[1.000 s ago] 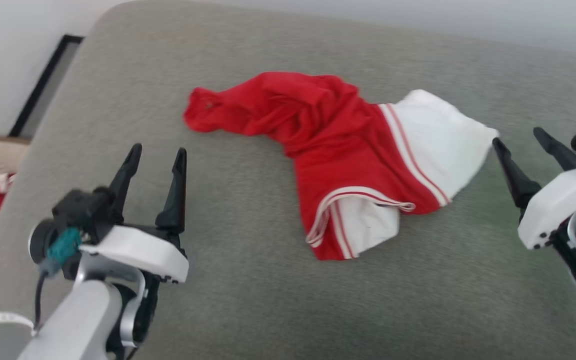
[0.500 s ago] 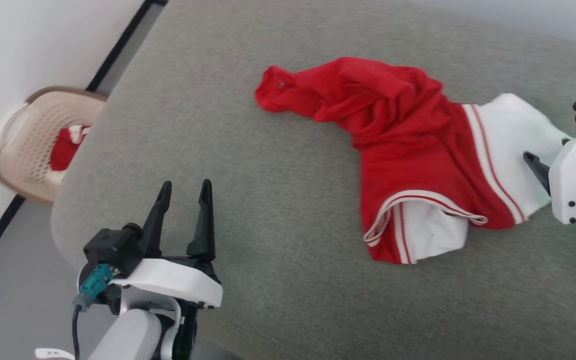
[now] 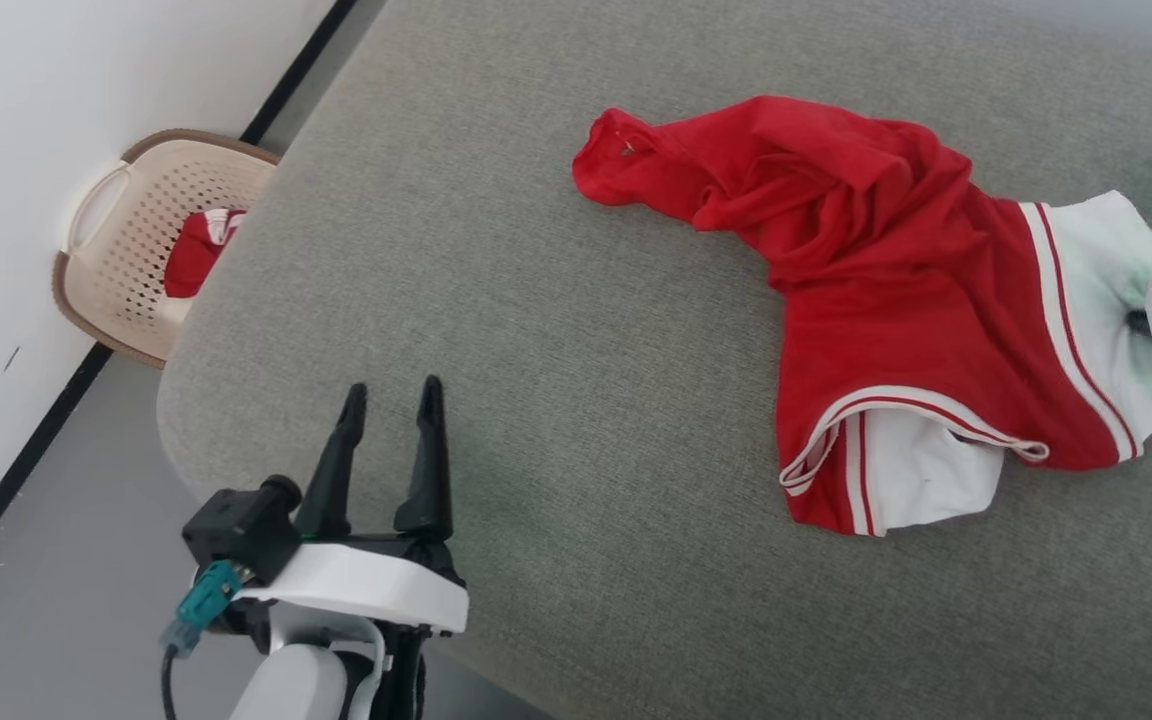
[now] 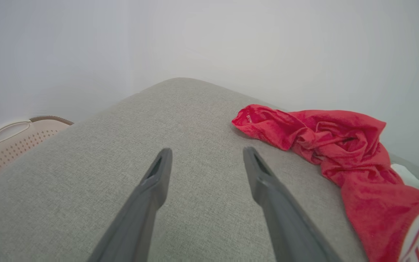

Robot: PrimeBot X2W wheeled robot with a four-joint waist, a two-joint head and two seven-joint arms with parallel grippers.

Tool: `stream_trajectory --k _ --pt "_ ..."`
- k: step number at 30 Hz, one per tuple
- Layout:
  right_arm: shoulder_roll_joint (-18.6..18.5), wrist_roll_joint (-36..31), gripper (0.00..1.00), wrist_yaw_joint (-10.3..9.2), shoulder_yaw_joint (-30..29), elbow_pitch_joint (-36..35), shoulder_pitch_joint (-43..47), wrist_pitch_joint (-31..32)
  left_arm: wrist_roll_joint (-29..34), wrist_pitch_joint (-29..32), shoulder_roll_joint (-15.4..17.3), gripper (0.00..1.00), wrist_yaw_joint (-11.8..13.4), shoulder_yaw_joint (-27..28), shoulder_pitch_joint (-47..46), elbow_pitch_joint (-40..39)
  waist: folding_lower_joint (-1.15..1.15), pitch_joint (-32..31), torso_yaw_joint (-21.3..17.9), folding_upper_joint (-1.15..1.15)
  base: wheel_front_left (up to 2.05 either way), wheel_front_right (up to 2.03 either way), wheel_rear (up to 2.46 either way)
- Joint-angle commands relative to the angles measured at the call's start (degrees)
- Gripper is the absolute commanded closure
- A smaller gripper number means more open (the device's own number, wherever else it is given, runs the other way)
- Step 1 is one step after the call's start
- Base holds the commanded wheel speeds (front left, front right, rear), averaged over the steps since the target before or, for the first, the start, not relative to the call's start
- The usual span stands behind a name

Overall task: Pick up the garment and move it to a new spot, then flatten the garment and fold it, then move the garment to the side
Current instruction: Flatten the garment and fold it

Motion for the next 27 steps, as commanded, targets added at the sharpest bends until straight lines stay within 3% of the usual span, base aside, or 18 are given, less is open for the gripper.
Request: stream_trajectory --k 1,11,19,23,27 --pt "0.5 0.6 1.0 -0.28 3.5 2.9 4.4 1.2 1.1 -0.3 -0.6 0.0 -0.7 1.4 1.0 0.2 0.0 -0.1 -1.1 0.0 0.0 0.0 0.0" --pt "-6.8 4.4 1.0 -0.28 4.7 -6.6 0.8 1.0 3.6 -0.3 -0.8 0.0 -2.4 6.2 2.1 0.7 0.0 -1.7 -7.1 0.0 0.0 0.0 0.0" --pt "-12.4 7.9 1.0 -0.21 0.0 -13.5 6.7 2.6 5.2 -0.3 0.4 0.0 -2.8 8.2 2.5 0.6 0.0 -3.4 -11.9 0.0 0.0 0.0 0.0" --pt "-13.8 9.6 1.0 -0.21 -4.2 -15.2 13.4 4.1 5.2 -0.2 1.1 0.0 -2.8 8.4 2.7 0.8 0.0 -4.2 -13.3 0.0 0.0 0.0 0.0" --pt "-11.4 9.5 1.0 -0.21 -8.4 -14.9 19.9 3.1 5.0 0.4 1.7 0.0 -3.2 8.3 2.6 0.5 0.0 -4.5 -14.3 0.0 0.0 0.0 0.0"
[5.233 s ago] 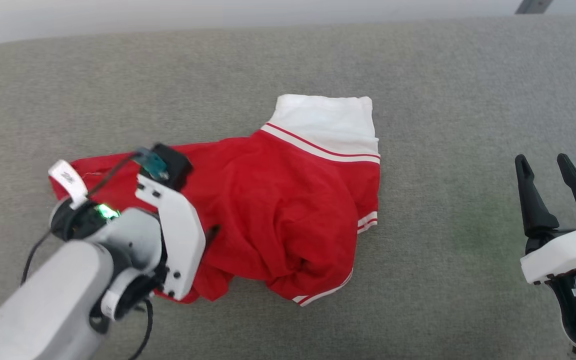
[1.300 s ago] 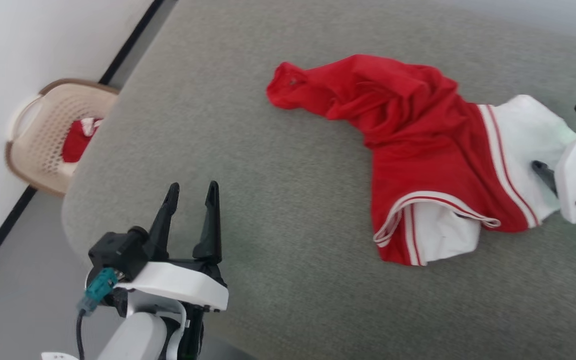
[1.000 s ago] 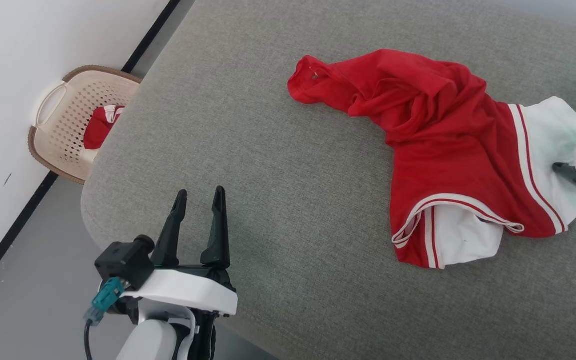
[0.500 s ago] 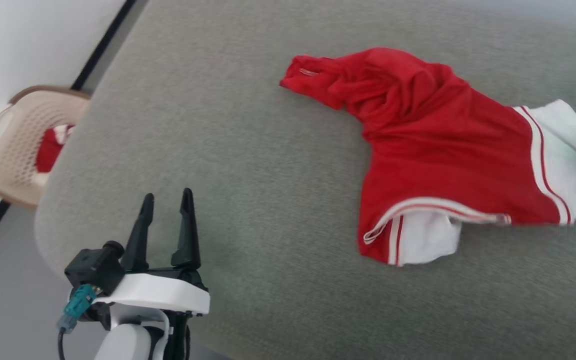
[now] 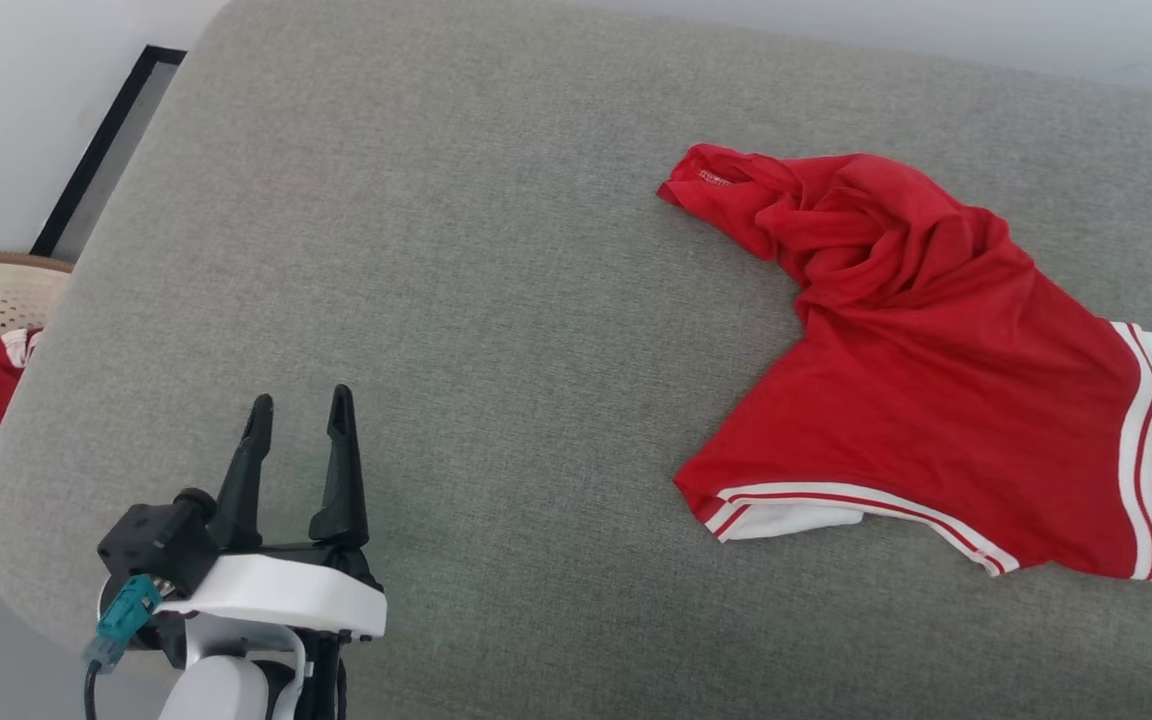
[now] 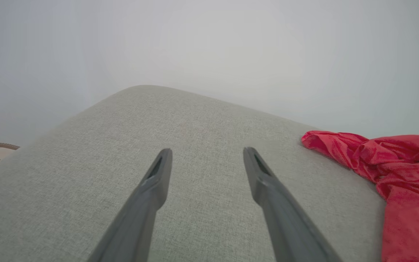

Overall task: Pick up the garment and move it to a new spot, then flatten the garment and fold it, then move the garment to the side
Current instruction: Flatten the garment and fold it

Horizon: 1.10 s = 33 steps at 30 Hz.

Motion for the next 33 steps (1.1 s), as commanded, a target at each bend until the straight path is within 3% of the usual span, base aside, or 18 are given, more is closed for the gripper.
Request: stream_trajectory --k 1,5,7,9,14,22,29,33 --pt "1.7 -0.4 1.0 -0.11 -0.8 0.7 2.1 -0.5 0.0 0.3 0.1 0.0 -0.6 -0.1 0.2 -0.2 0.0 -0.2 -0.4 0.0 0.0 0.0 0.0" --pt "7.7 -2.0 0.97 -0.05 -3.1 3.4 4.0 -2.7 -0.7 1.0 1.0 0.0 -1.1 -0.1 0.1 -0.5 0.0 -0.3 -1.4 0.0 0.0 0.0 0.0" --pt "10.5 -3.2 0.65 -0.05 -4.1 5.6 3.0 -4.2 -0.8 2.0 1.6 0.0 -2.1 -0.6 -0.4 -0.9 0.0 -0.2 -2.0 0.0 0.0 0.0 0.0" --pt "12.4 -4.6 0.0 -0.05 -4.8 7.1 1.8 -5.6 -1.2 3.6 2.6 0.0 -2.9 -0.9 -1.1 -1.4 0.0 -0.3 -2.5 0.0 0.0 0.0 0.0" --pt "13.8 -7.2 0.0 -0.07 -5.9 6.7 0.4 -7.6 -2.6 9.5 5.3 0.0 -5.1 -1.8 -3.5 -3.7 0.0 -0.9 -4.5 0.0 0.0 0.0 0.0" --pt "16.7 -9.4 0.0 -0.07 -9.0 -1.0 0.4 -15.4 -6.7 25.0 10.8 0.0 -8.0 -4.0 -11.2 -8.2 0.0 -1.8 -10.5 0.0 0.0 0.0 0.0" --pt "21.6 -13.7 0.0 -0.07 -12.5 -6.4 2.0 -23.6 -9.7 36.8 13.4 0.0 -9.0 -6.5 -18.5 -8.2 0.0 -2.0 -15.9 0.0 0.0 0.0 0.0" --pt "26.4 -17.5 0.0 -0.07 -16.5 -9.0 3.5 -30.4 -11.6 43.7 13.8 0.0 -9.4 -9.0 -22.8 -6.5 0.0 -1.7 -19.1 0.0 0.0 0.0 0.0"
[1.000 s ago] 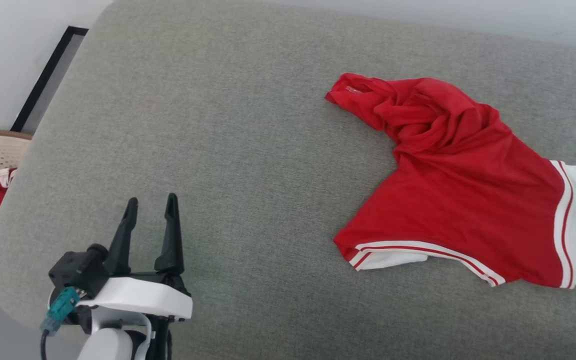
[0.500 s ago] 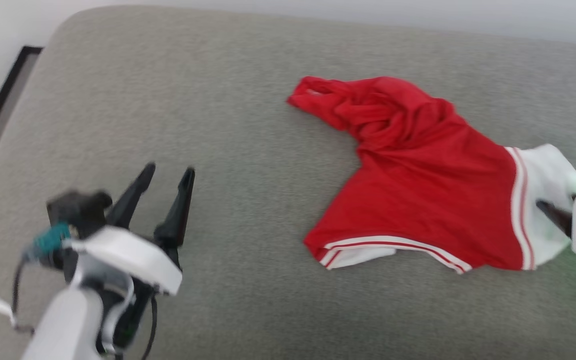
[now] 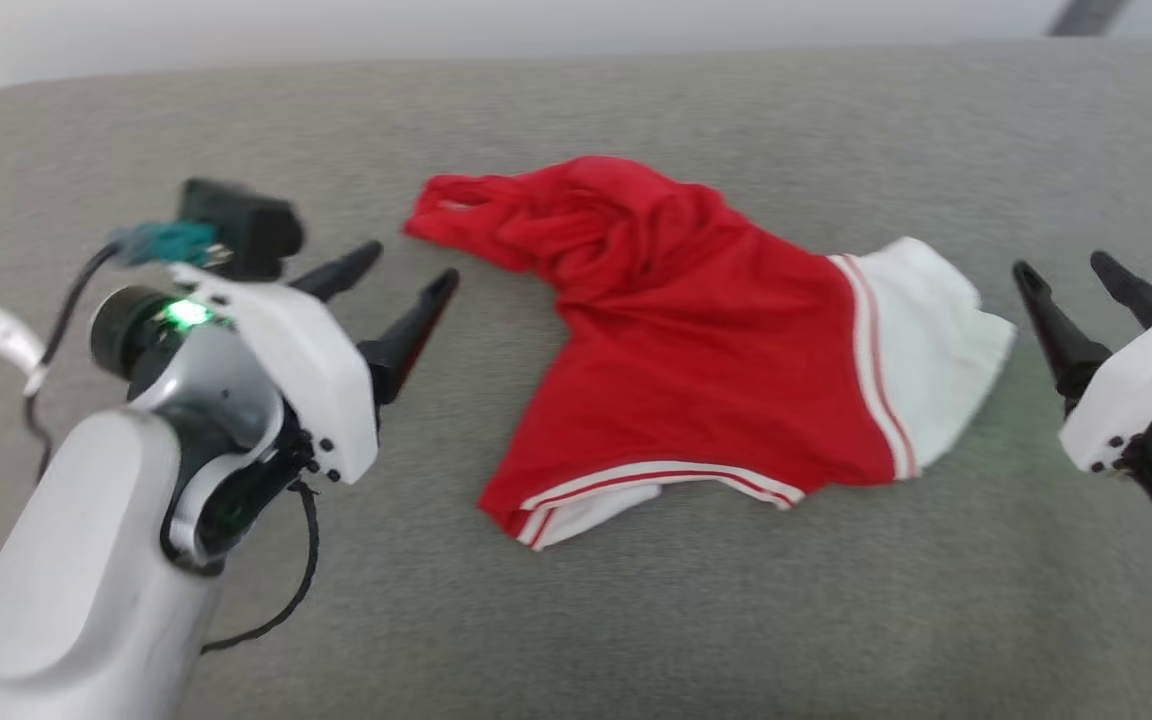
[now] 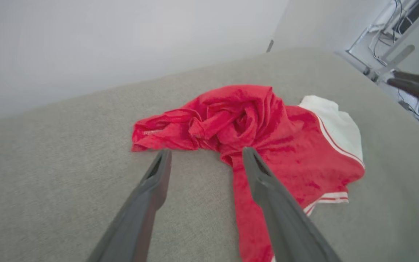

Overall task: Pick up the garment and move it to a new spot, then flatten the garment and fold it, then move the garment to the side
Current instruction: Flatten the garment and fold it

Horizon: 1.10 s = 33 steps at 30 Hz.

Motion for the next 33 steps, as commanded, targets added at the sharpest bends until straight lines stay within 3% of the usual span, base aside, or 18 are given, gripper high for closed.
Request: stream_trajectory --k 1,8,15,25,29,30,31,33 --pt "1.0 -0.6 0.0 -0.01 -0.4 -0.7 0.8 -1.2 0.0 1.1 0.3 0.0 -0.3 -0.4 -1.0 0.7 0.0 0.2 -2.2 0.0 0.0 0.0 0.0" --pt "8.1 -6.1 0.0 -0.01 -6.2 -5.4 3.6 -9.8 -2.1 13.6 0.0 0.0 0.0 -4.9 -6.8 7.6 0.0 0.8 -7.0 0.0 0.0 0.0 0.0" --pt "11.7 -7.1 0.0 -0.01 -6.2 -8.5 5.6 -10.7 -2.0 25.6 0.0 0.0 3.1 -8.6 -9.6 13.6 0.0 1.7 -10.6 0.0 0.0 0.0 0.0" --pt "13.8 -7.1 0.0 -0.01 -7.0 -11.2 6.9 -12.5 -3.4 32.2 -0.8 0.0 7.7 -9.8 -8.1 18.8 0.0 3.0 -13.0 0.0 0.0 0.0 0.0" --pt "14.0 -6.9 0.0 -0.01 -7.1 -11.5 7.0 -12.4 -5.1 34.2 -2.7 0.0 8.7 -10.0 -6.3 20.7 0.0 3.3 -12.8 0.0 0.0 0.0 0.0" --pt "14.0 -7.0 0.0 -0.01 -7.0 -11.5 7.0 -12.4 -5.8 34.6 -3.1 0.55 8.7 -10.0 -6.1 21.1 0.0 3.3 -12.7 0.0 0.0 0.0 0.0" --pt "14.0 -6.8 0.0 -0.01 -6.9 -11.5 7.0 -12.3 -6.3 34.8 -3.4 1.0 8.8 -9.8 -6.0 21.4 0.0 3.3 -12.6 0.0 0.0 0.0 0.0" --pt "14.0 -6.7 0.0 -0.01 -7.1 -11.5 6.9 -12.4 -6.9 35.2 -3.7 1.0 9.2 -9.6 -5.8 21.8 0.0 3.4 -12.1 0.0 0.0 0.0 0.0"
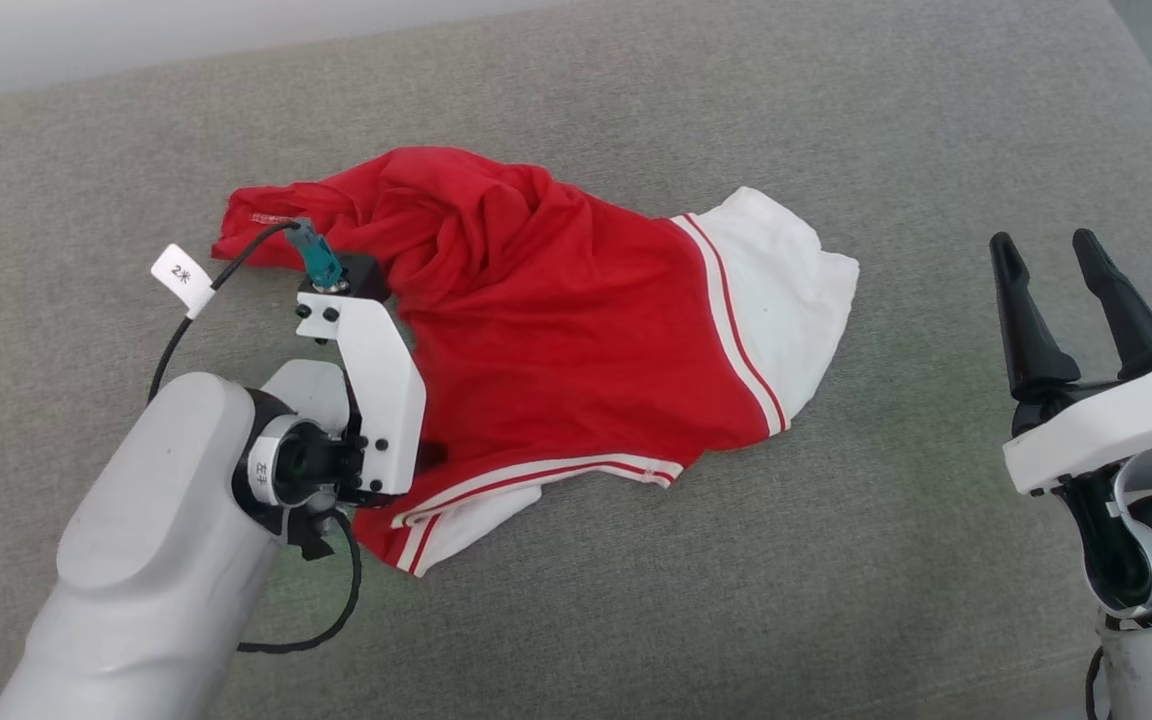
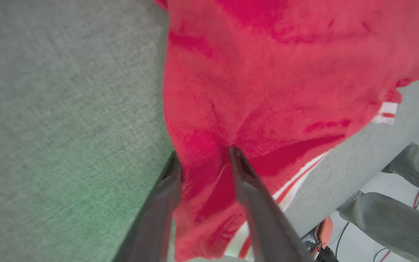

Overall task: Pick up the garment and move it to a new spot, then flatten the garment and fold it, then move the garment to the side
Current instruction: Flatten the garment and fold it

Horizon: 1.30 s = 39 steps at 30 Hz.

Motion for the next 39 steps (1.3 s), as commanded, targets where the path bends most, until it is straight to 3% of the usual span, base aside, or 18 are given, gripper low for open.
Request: stream_trajectory --k 1,7,17,22,26,33,39 --pt "0.0 0.3 0.0 0.0 -0.2 -0.3 0.1 -0.3 -0.9 0.7 -0.3 1.0 0.4 -0.5 2.4 1.4 0.0 0.0 0.7 0.0 0.0 0.0 0.0" --pt "-0.5 0.0 0.0 0.0 -1.3 -0.7 1.1 -0.1 0.1 -1.4 3.3 1.0 1.2 1.9 1.4 0.4 0.0 -0.7 2.4 0.0 0.0 0.0 0.0" --pt "-0.4 -0.9 0.0 0.0 -3.4 -3.1 3.9 1.8 1.9 -4.9 12.7 1.0 3.4 7.2 3.5 -4.3 0.0 -2.9 6.5 0.0 0.0 0.0 0.0" --pt "-0.2 -1.5 0.0 -0.01 -3.6 -4.1 4.8 2.6 -1.5 -6.4 12.4 1.0 3.0 9.6 4.9 -8.4 0.0 -3.6 7.8 0.0 0.0 0.0 0.0" --pt "-0.1 -1.3 0.0 0.0 -3.6 -4.9 5.1 3.2 -3.0 -5.8 10.0 1.0 2.7 8.6 6.3 -14.8 0.0 -3.9 8.4 0.0 0.0 0.0 0.0" --pt "0.5 -1.1 0.0 0.0 -4.0 -6.1 5.4 3.9 -3.0 -4.4 5.6 1.0 2.9 2.7 10.7 -26.4 0.0 -3.4 8.5 0.0 0.0 0.0 0.0" --pt "1.0 -0.9 0.0 -0.01 -4.0 -6.5 4.9 3.9 -0.7 -5.8 3.4 1.0 0.8 -2.8 13.3 -28.5 0.0 -2.0 8.0 0.0 0.0 0.0 0.0"
